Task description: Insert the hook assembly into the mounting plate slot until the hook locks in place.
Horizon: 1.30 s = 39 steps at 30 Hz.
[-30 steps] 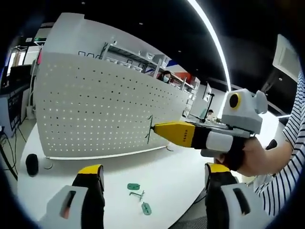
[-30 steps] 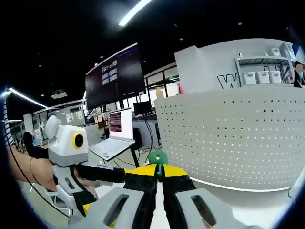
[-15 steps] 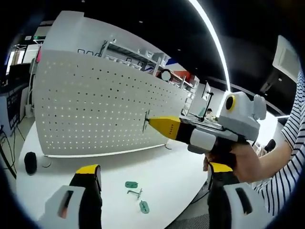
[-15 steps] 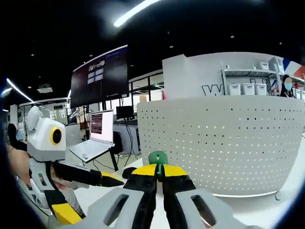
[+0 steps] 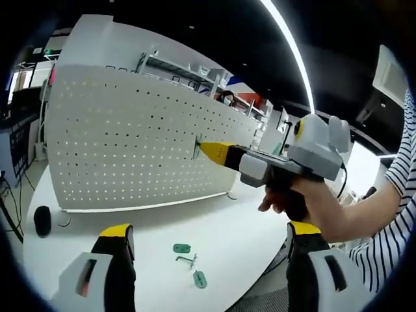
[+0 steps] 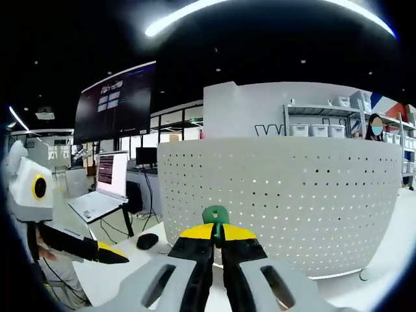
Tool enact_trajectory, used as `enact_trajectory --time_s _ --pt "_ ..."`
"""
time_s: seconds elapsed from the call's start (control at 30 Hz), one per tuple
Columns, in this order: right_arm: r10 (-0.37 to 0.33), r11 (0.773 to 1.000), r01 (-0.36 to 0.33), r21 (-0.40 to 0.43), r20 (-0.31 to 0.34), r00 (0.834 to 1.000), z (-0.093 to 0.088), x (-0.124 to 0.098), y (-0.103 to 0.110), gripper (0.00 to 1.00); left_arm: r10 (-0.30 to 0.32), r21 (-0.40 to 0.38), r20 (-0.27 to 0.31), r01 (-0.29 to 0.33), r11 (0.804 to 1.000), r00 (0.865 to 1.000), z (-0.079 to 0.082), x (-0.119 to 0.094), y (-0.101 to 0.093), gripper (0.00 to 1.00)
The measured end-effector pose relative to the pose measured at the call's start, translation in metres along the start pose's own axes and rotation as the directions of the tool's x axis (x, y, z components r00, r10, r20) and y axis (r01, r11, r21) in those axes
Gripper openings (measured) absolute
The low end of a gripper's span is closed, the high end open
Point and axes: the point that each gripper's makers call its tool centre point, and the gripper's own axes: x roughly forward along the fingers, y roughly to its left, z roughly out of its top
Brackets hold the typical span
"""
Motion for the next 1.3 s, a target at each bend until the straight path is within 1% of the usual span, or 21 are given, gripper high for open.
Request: enact_trajectory --time_s 0.13,0.27,0.33,0.4,0.43,0.57,0.7,0.77,0.9,0.93,1.07,1.17,1.3 --pt "-0.044 0.999 0.044 0.010 0.007 0.999 0.001 0.008 -0.016 0.00 0.009 -0.006 -0.002 -0.009 1.000 1.000 -0.001 -0.001 0.005 1.00" --pt "-0.098 0.995 0.098 0.025 0.023 0.995 0.006 0.014 -0.033 0.00 0.019 -0.014 -0.006 -0.019 1.000 1.000 -0.003 -0.003 0.009 1.00" --pt "-0.112 0.994 0.112 0.012 0.031 0.993 0.011 0.018 -0.039 0.00 0.025 -0.019 -0.011 -0.025 1.000 1.000 -0.004 -0.003 0.012 1.00" --pt "-0.126 0.992 0.127 -0.024 0.047 0.991 0.017 0.021 -0.046 0.00 0.028 -0.022 -0.009 -0.028 0.999 1.000 -0.004 -0.004 0.014 1.00" --pt "-0.128 0.991 0.129 -0.021 0.050 0.991 0.018 0.023 -0.048 0.00 0.030 -0.025 -0.011 -0.030 0.999 0.999 -0.005 -0.004 0.015 0.99" --pt "-0.155 0.988 0.156 -0.008 0.065 0.986 0.025 0.031 -0.061 0.00 0.041 -0.033 -0.027 -0.042 0.999 0.999 -0.008 -0.004 0.021 0.98" --pt "-0.181 0.983 0.181 0.005 0.085 0.980 0.030 0.037 -0.068 0.00 0.043 -0.049 -0.028 -0.044 0.998 0.999 -0.009 -0.003 0.023 0.98" --pt "-0.200 0.980 0.198 0.026 0.089 0.976 0.033 0.043 -0.075 0.00 0.045 -0.050 -0.031 -0.047 0.998 0.998 -0.011 -0.003 0.024 0.97" --pt "-0.218 0.976 0.214 0.048 0.101 0.971 0.039 0.049 -0.083 0.00 0.040 -0.071 -0.024 -0.041 0.997 0.999 -0.011 -0.002 0.026 0.97" --pt "-0.227 0.973 0.221 0.067 0.107 0.968 0.042 0.050 -0.086 0.00 0.040 -0.082 -0.020 -0.041 0.996 0.999 -0.011 -0.002 0.027 0.98" --pt "-0.240 0.970 0.232 0.071 0.117 0.964 0.047 0.056 -0.095 0.00 0.043 -0.077 -0.035 -0.045 0.996 0.998 -0.014 0.000 0.029 0.98" --pt "-0.258 0.964 0.247 0.101 0.124 0.958 0.050 0.061 -0.102 0.00 0.043 -0.080 -0.038 -0.046 0.996 0.998 -0.015 0.001 0.030 0.98" --pt "-0.273 0.959 0.259 0.113 0.135 0.952 0.055 0.067 -0.107 0.00 0.035 -0.090 -0.041 -0.038 0.995 0.999 -0.017 0.003 0.031 0.98"
